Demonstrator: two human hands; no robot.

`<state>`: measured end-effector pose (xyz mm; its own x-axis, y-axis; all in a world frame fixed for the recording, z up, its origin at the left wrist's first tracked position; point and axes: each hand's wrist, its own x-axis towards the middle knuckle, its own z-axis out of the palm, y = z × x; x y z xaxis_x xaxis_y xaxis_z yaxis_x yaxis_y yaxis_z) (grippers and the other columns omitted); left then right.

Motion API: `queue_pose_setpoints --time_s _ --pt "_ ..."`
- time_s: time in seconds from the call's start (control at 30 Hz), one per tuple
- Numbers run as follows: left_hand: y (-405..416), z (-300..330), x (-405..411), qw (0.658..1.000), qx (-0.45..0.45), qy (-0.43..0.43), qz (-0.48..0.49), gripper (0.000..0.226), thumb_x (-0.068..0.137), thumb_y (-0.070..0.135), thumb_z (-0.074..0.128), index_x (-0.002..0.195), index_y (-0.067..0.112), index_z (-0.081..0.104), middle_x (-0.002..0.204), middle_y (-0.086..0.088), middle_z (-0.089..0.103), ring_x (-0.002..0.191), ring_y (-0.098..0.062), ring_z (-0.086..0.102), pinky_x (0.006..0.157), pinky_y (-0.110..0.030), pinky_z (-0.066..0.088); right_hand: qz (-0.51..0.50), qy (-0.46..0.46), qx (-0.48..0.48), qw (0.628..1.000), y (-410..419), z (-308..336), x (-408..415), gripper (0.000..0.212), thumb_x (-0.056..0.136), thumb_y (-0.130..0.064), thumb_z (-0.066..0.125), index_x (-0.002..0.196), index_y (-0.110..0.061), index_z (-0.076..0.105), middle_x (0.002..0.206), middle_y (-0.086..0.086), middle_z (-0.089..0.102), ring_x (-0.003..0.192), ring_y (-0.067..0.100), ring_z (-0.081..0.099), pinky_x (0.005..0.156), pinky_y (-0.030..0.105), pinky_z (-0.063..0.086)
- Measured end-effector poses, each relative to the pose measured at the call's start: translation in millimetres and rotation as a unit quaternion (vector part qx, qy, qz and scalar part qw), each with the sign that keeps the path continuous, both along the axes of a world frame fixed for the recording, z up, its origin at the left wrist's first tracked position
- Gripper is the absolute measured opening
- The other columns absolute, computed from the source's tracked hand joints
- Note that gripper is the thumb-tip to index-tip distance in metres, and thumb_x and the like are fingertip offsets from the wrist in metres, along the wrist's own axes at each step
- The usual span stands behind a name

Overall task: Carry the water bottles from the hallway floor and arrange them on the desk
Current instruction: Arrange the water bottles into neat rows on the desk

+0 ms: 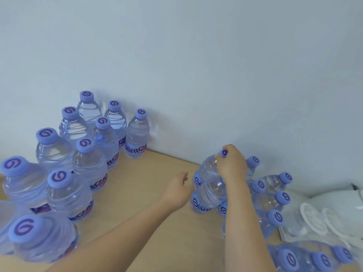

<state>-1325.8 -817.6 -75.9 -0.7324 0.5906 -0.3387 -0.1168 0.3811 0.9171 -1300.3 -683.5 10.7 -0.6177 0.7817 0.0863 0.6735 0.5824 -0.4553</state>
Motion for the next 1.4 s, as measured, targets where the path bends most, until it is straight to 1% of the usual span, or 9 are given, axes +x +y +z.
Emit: queue_pose_setpoints --time_s 0.23,0.43,0.5,0.6,0.67,0.77,0.9,1.03,1.4 --pt "-14.6 3.3 -12.5 0.998 -0.009 0.058 -0.010 0.070 0.084 0.014 0.060 0.146 0.018 0.029 0.145 0.000 0.041 0.131 -0.014 0.040 0.099 -0.029 0.040 0.015 0.076 0.022 0.997 -19.7 12.3 16.1 0.029 0.092 -0.023 0.055 0.119 -0.015 0.057 0.112 0.002 0.063 0.103 0.024 0.057 0.076 0.028 0.036" --pt "-49.5 8.7 -22.1 0.975 -0.043 0.219 -0.008 0.104 0.067 0.028 0.079 0.149 0.027 0.015 0.151 0.012 0.024 0.138 -0.006 0.024 0.102 -0.018 0.024 0.105 0.287 0.009 0.952 -50.9 58.6 30.8 0.009 0.085 -0.026 0.065 0.090 -0.027 0.058 0.085 -0.011 0.063 0.079 0.011 0.059 0.069 0.023 0.042" --pt "-57.0 15.2 -20.4 0.980 0.003 0.199 -0.002 0.091 0.057 0.026 0.081 0.137 0.027 0.038 0.136 0.014 0.045 0.126 -0.008 0.043 0.102 -0.026 0.039 0.118 0.379 -0.073 0.915 -61.1 70.1 27.2 0.008 0.083 -0.024 0.068 0.085 -0.028 0.061 0.078 -0.015 0.065 0.077 0.008 0.063 0.070 0.020 0.048" --pt "-72.2 23.9 -6.3 0.989 0.120 0.081 0.014 0.060 0.047 0.016 0.079 0.101 0.027 0.056 0.086 0.012 0.068 0.079 -0.011 0.064 0.067 -0.028 0.055 0.103 0.464 -0.172 0.863 -71.2 74.8 14.8 0.009 0.080 -0.020 0.072 0.082 -0.027 0.065 0.071 -0.015 0.067 0.069 0.001 0.061 0.065 0.014 0.047" --pt "-85.0 24.5 0.5 0.988 0.153 0.028 0.005 0.057 0.045 0.013 0.079 0.097 0.019 0.058 0.078 0.008 0.067 0.071 -0.011 0.061 0.062 -0.028 0.052 0.110 0.450 -0.198 0.864 -72.9 71.9 8.0 0.012 0.079 -0.024 0.072 0.088 -0.026 0.064 0.077 -0.012 0.066 0.070 -0.001 0.060 0.065 0.011 0.044" --pt "-104.4 29.4 2.9 0.974 0.202 -0.067 -0.072 0.055 0.048 0.013 0.074 0.100 0.008 0.059 0.083 0.000 0.066 0.074 -0.012 0.058 0.066 -0.024 0.049 0.207 0.285 -0.241 0.904 -71.1 60.4 6.0 0.035 0.078 -0.036 0.071 0.106 -0.041 0.049 0.089 -0.018 0.064 0.079 -0.009 0.058 0.065 0.009 0.044" --pt "-119.3 34.4 0.8 0.961 0.206 -0.135 -0.123 0.056 0.050 0.011 0.070 0.104 0.006 0.058 0.086 0.000 0.066 0.077 -0.011 0.060 0.068 -0.020 0.048 0.187 0.233 -0.260 0.918 -80.1 41.5 1.4 0.032 0.077 -0.042 0.068 0.099 -0.041 0.045 0.073 -0.029 0.065 0.070 -0.007 0.061 0.061 0.015 0.043" --pt "-112.5 29.2 9.1 0.983 0.168 -0.072 -0.002 0.057 0.049 0.017 0.079 0.102 0.009 0.061 0.083 0.001 0.067 0.077 -0.013 0.060 0.074 -0.027 0.052 0.157 0.240 -0.216 0.933 -97.9 27.3 -9.5 0.030 0.074 -0.046 0.068 0.098 -0.037 0.052 0.072 -0.021 0.062 0.072 -0.006 0.059 0.066 0.022 0.045" --pt "-119.8 -4.3 -7.3 0.964 0.148 -0.063 0.211 0.054 0.049 0.017 0.076 0.100 0.024 0.060 0.093 0.004 0.071 0.083 -0.007 0.065 0.073 -0.023 0.054 0.235 0.171 -0.188 0.938 -128.4 11.3 -54.5 0.036 0.072 -0.047 0.071 0.094 -0.024 0.054 0.079 -0.019 0.062 0.077 -0.006 0.058 0.068 0.024 0.044"
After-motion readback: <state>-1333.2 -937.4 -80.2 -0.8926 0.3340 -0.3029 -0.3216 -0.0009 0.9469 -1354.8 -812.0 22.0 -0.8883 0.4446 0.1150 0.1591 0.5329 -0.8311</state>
